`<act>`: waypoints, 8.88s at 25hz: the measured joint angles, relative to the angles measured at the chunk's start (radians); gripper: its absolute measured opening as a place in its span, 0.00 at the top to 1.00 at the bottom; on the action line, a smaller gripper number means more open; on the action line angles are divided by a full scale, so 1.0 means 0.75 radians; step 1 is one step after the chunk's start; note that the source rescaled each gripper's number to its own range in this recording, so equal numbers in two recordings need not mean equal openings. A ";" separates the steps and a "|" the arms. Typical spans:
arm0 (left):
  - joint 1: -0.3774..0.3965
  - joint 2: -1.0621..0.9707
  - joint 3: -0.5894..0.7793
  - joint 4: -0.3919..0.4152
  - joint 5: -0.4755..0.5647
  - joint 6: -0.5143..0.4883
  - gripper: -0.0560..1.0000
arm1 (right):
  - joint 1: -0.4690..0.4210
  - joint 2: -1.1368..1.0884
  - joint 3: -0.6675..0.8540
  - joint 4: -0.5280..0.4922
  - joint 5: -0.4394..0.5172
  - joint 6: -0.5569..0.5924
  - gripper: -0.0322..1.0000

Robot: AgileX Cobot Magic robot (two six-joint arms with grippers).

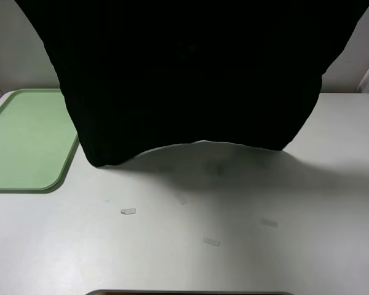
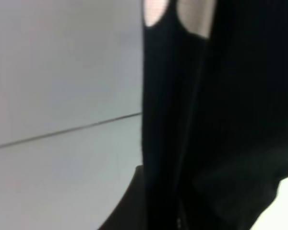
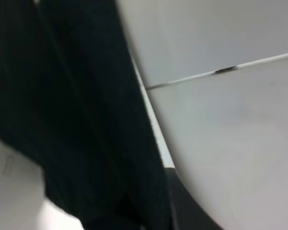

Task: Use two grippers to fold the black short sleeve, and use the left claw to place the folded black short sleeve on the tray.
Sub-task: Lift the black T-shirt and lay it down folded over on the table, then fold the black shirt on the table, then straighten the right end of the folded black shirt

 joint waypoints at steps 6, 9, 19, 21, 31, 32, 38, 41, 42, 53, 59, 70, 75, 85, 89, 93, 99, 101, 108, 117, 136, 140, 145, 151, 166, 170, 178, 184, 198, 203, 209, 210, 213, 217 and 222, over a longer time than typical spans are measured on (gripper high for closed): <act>-0.104 -0.061 -0.006 0.015 0.135 0.002 0.94 | 0.000 -0.162 0.120 0.067 -0.001 0.000 0.97; -0.153 -0.097 -0.010 0.025 0.149 0.003 0.94 | 0.011 -0.249 0.229 0.075 -0.005 0.000 0.97; -0.297 -0.214 -0.010 0.005 0.150 -0.062 0.94 | 0.011 -0.510 0.421 0.125 -0.040 0.001 0.97; -0.306 -0.212 -0.010 0.004 0.150 -0.088 0.94 | 0.011 -0.520 0.422 0.124 -0.035 0.001 0.97; -0.102 0.032 -0.008 0.042 0.140 -0.113 0.94 | -0.033 -0.176 0.423 -0.121 -0.122 0.001 0.97; -0.052 0.080 -0.007 0.039 0.124 -0.116 0.94 | -0.064 -0.134 0.423 -0.120 -0.181 0.001 0.97; 0.159 0.307 -0.007 0.017 -0.170 -0.116 0.94 | -0.330 0.152 0.423 -0.072 -0.661 0.001 0.97; 0.239 0.425 -0.007 0.007 -0.416 -0.116 0.94 | -0.413 0.265 0.423 -0.077 -0.885 0.001 0.97; 0.270 0.471 -0.007 0.009 -0.514 -0.116 0.94 | -0.434 0.290 0.423 -0.083 -0.951 0.001 0.97; 0.329 0.666 0.130 -0.230 -0.709 -0.400 0.94 | -0.489 0.464 0.460 0.029 -0.926 0.037 0.97; 0.329 0.702 0.468 -0.283 -0.821 -0.410 0.94 | -0.489 0.539 0.621 0.092 -0.903 0.040 0.97; 0.331 0.710 0.549 0.015 -1.131 -0.412 0.94 | -0.491 0.551 0.699 -0.066 -1.096 0.110 0.97; 0.381 0.710 0.480 0.166 -1.346 -0.454 0.94 | -0.530 0.551 0.546 -0.122 -1.170 0.188 0.97; 0.423 0.710 0.580 0.187 -1.494 -0.574 0.94 | -0.536 0.551 0.611 -0.002 -1.109 0.215 0.97; 0.423 0.715 0.760 0.197 -1.571 -0.585 0.93 | -0.532 0.551 0.753 0.038 -1.121 0.215 0.95; 0.462 0.716 0.860 0.203 -1.485 -0.592 0.75 | -0.575 0.551 0.794 0.026 -1.030 0.243 0.58; 0.475 0.721 0.883 0.209 -1.548 -0.593 0.12 | -0.582 0.551 0.797 0.039 -0.988 0.296 0.03; 0.475 0.721 0.883 0.211 -1.573 -0.593 0.08 | -0.582 0.546 0.797 0.039 -0.975 0.300 0.01; 0.475 0.629 0.883 0.214 -1.594 -0.593 0.01 | -0.582 0.431 0.797 0.039 -0.944 0.300 0.00; 0.475 0.350 0.883 0.135 -1.349 -0.656 0.00 | -0.582 0.114 0.797 0.138 -0.746 0.323 0.00; 0.475 -0.427 0.883 -0.179 -0.259 -1.247 0.01 | -0.582 -0.070 0.797 0.437 -0.302 0.534 0.00; 0.475 -0.627 0.904 -0.264 -0.148 -1.259 0.01 | -0.582 -0.085 0.797 0.470 -0.250 0.537 0.00; 0.475 -0.945 1.078 -0.322 -0.075 -1.264 0.01 | -0.582 -0.085 0.797 0.503 -0.217 0.540 0.00; 0.475 -1.399 1.310 -0.433 -0.051 -1.269 0.02 | -0.582 -0.085 0.797 0.504 -0.215 0.540 0.00; 0.475 -1.861 1.629 -0.603 0.013 -1.279 0.03 | -0.582 -0.085 0.797 0.506 -0.242 0.546 0.00; 0.475 -1.861 1.629 -0.603 0.013 -1.272 0.03 | -0.582 -0.085 0.797 0.506 -0.288 0.591 0.00; 0.498 -1.861 1.629 -0.603 0.013 -1.272 0.03 | -0.582 0.030 0.797 0.409 -0.461 0.764 0.00; 0.675 -1.861 1.629 -0.603 0.013 -1.272 0.03 | -0.592 0.304 0.740 0.364 -0.551 0.804 0.00; 0.906 -1.861 1.629 -0.603 0.013 -1.272 0.03 | -0.655 0.929 0.210 0.243 -0.505 0.864 0.00; 0.906 -1.861 1.629 -0.603 0.013 -1.272 0.03 | -0.655 1.034 0.182 0.284 -0.488 0.859 0.00; 0.906 -1.861 1.629 -0.603 0.013 -1.272 0.03 | -0.655 1.112 0.181 0.373 -0.496 0.814 0.00; 0.906 -1.861 1.629 -0.603 0.013 -1.272 0.03 | -0.655 1.123 0.181 0.375 -0.503 0.812 0.00; 0.906 -1.861 1.629 -0.603 0.013 -1.272 0.03 | -0.655 1.160 0.181 0.375 -0.534 0.811 0.00; 0.906 -1.861 1.629 -0.603 0.013 -1.272 0.03 | -0.655 1.193 0.179 0.386 -0.562 0.809 0.00; 0.906 -1.861 1.629 -0.603 0.013 -1.272 0.03 | -0.655 1.212 0.167 0.393 -0.559 0.808 0.00</act>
